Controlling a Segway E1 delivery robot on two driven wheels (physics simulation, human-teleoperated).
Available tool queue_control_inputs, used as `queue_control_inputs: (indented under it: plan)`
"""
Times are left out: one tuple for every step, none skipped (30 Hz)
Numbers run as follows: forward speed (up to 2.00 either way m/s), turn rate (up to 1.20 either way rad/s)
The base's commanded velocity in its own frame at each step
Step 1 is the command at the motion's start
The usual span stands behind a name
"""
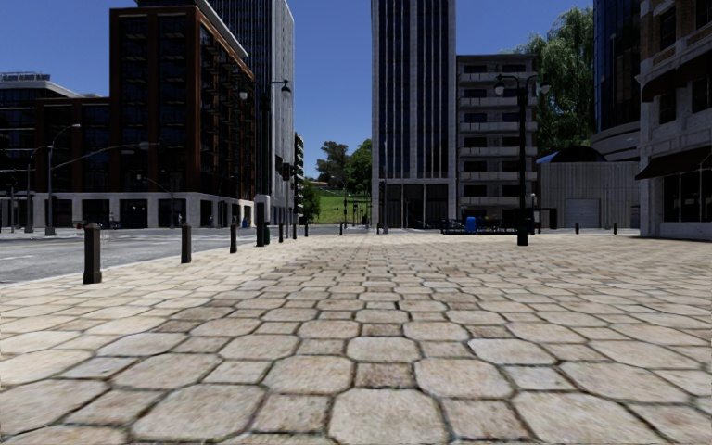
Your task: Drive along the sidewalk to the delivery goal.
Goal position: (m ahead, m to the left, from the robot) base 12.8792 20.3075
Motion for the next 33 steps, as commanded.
queue_control_inputs:
  plan:
    - [2.00,0.00]
    - [2.00,0.00]
    - [2.00,0.00]
    - [2.00,0.00]
    - [2.00,0.00]
    - [2.00,0.00]
    - [2.00,0.00]
    - [2.00,0.00]
    - [2.00,0.00]
    - [2.00,0.00]
    - [2.00,0.00]
    - [2.00,0.00]
    - [2.00,0.00]
    - [2.00,0.00]
    - [2.00,0.00]
    - [2.00,0.00]
    - [2.00,0.00]
    - [2.00,0.00]
    - [2.00,0.00]
    - [2.00,0.00]
    - [2.00,0.00]
    - [2.00,0.00]
    - [2.00,0.00]
    - [2.00,0.00]
    - [2.00,0.00]
    - [2.00,0.00]
    - [2.00,0.00]
    - [2.00,0.00]
    - [2.00,0.00]
    - [2.00,0.00]
    - [2.00,0.00]
    - [2.00,0.00]
    - [2.00,0.00]
